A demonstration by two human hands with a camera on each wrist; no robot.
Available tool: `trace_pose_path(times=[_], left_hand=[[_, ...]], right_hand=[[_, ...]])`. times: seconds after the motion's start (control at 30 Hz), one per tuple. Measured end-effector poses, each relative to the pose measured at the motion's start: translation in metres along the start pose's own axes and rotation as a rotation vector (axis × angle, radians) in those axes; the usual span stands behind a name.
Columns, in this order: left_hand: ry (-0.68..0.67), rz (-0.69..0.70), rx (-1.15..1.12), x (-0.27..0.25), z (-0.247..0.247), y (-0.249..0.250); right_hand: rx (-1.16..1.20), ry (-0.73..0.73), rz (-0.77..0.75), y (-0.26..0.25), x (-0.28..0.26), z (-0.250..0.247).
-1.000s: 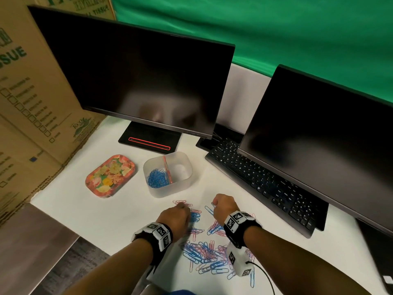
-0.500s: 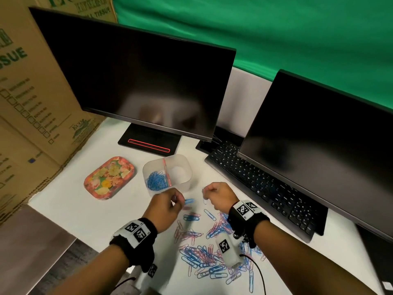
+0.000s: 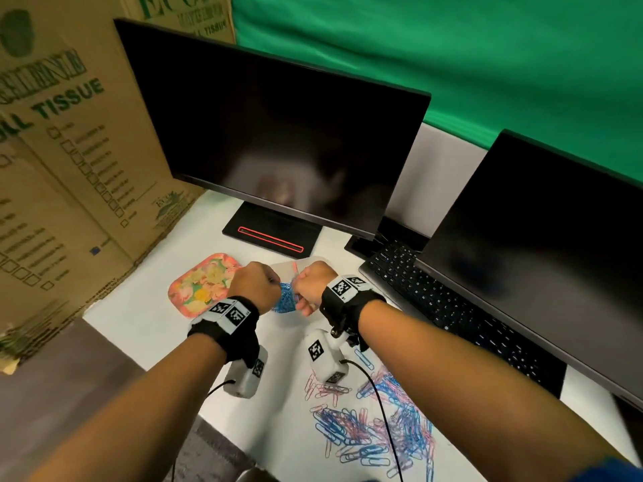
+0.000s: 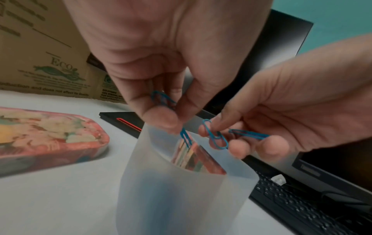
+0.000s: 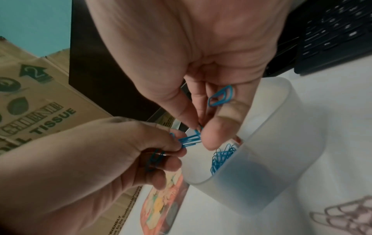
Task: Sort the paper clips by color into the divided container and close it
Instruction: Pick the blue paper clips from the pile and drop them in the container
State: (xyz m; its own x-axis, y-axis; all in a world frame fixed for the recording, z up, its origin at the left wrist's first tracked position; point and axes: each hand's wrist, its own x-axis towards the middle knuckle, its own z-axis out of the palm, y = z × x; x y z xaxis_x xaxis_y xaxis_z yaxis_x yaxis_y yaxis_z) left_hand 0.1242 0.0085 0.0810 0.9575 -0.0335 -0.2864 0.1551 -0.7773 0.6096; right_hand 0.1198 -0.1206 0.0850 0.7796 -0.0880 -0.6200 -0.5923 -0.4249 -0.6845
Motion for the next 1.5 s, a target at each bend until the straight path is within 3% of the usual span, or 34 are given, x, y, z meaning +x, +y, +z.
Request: trace_pose_path(times=[0.17, 0.2, 0.23, 0.27, 0.3, 0.33, 0.37, 0.47, 0.6, 0.7, 0.8, 0.97, 1.2, 1.37, 1.5], left_hand=[[-0.024, -0.026, 0.07, 0.007, 0.005, 0.003], [-0.027, -0.023, 0.086, 0.008, 0.006, 0.003], [-0.028, -0.022, 0.106, 0.008, 0.008, 0.003], [-0.029, -0.025, 0.12, 0.008, 0.009, 0.004], [-0.028, -0.025, 0.129, 0.008, 0.01, 0.004], [-0.028, -0.02, 0.129, 0.008, 0.011, 0.004], [-0.029, -0.012, 0.128, 0.008, 0.012, 0.005], [-0.033, 0.043, 0.14, 0.006, 0.013, 0.005], [-0.051, 0.255, 0.074, -0.013, 0.025, 0.01], [-0.193, 0.427, 0.043, -0.039, 0.044, 0.01], [-0.393, 0.578, 0.172, -0.068, 0.069, 0.001], [-0.585, 0.616, 0.38, -0.097, 0.106, -0.026], [-0.528, 0.718, 0.494, -0.11, 0.123, -0.049], [-0.492, 0.694, 0.5, -0.111, 0.123, -0.05], [-0.45, 0.682, 0.501, -0.111, 0.121, -0.047]], right_hand=[[0.075, 0.012, -0.045, -0.006, 0.006, 0.001], [-0.007, -0.034, -0.032, -0.011, 0.004, 0.0], [-0.306, 0.002, -0.119, -0.009, -0.001, 0.003], [-0.436, 0.017, -0.174, -0.007, 0.0, 0.003], [-0.346, 0.013, -0.124, -0.011, -0.004, 0.003], [-0.09, -0.04, -0.063, -0.013, 0.002, 0.0], [-0.014, 0.007, -0.09, -0.011, 0.003, -0.003], [-0.058, 0.049, -0.158, -0.001, 0.0, -0.014], [-0.049, 0.055, -0.223, 0.038, -0.024, -0.034], [-0.257, 0.14, -0.257, 0.083, -0.051, -0.047], [-0.386, 0.137, -0.225, 0.134, -0.076, -0.051], [-0.556, 0.061, -0.219, 0.201, -0.115, -0.05], [-0.729, 0.004, -0.404, 0.264, -0.149, -0.016], [-0.841, 0.171, -0.521, 0.282, -0.146, 0.002], [-0.897, 0.207, -0.591, 0.284, -0.146, 0.005]])
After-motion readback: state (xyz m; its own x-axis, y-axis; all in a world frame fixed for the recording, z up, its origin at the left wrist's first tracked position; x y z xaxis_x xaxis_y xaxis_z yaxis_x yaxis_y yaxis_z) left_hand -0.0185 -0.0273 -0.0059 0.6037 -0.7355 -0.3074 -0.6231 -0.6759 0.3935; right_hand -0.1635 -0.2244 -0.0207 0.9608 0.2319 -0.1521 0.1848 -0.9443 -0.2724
